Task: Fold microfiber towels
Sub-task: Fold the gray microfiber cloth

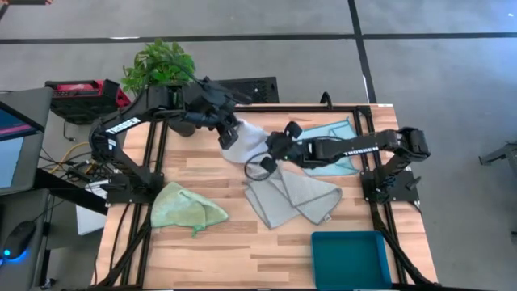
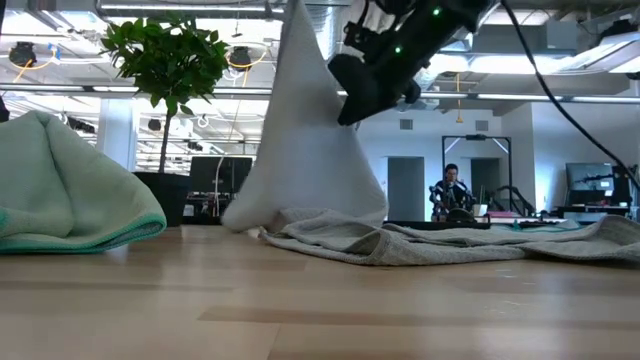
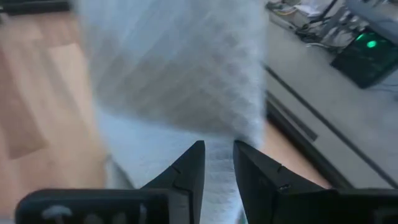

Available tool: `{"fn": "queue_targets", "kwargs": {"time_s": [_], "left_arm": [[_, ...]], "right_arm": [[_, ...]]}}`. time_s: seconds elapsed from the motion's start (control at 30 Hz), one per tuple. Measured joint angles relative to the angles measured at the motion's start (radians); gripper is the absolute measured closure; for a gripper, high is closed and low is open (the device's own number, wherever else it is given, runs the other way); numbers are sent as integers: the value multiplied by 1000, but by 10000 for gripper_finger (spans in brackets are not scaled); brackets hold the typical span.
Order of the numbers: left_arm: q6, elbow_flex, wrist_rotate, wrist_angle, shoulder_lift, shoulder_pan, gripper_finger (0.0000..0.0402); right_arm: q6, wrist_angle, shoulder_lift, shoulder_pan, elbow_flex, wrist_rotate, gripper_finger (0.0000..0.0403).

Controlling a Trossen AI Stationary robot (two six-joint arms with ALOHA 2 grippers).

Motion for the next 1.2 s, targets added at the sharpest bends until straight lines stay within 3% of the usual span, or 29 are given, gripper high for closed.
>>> {"fn": "queue_targets", "kwargs": {"time_s": [0.4, 0.57, 0.97, 1.2], "left_arm": [[-53, -1, -20, -45, 13, -73, 401], [-14, -3, -83, -53, 35, -62, 401], [147, -4, -107, -7, 46, -32, 401], [437, -4, 8, -80, 46, -33, 401]], "right_arm": [[-82, 102, -9, -122, 0, -15, 295], [-82, 109, -72, -34, 1, -81, 295], [-46, 98, -115, 215, 1, -89, 295], [24, 103, -104, 222, 1, -90, 295]]}}
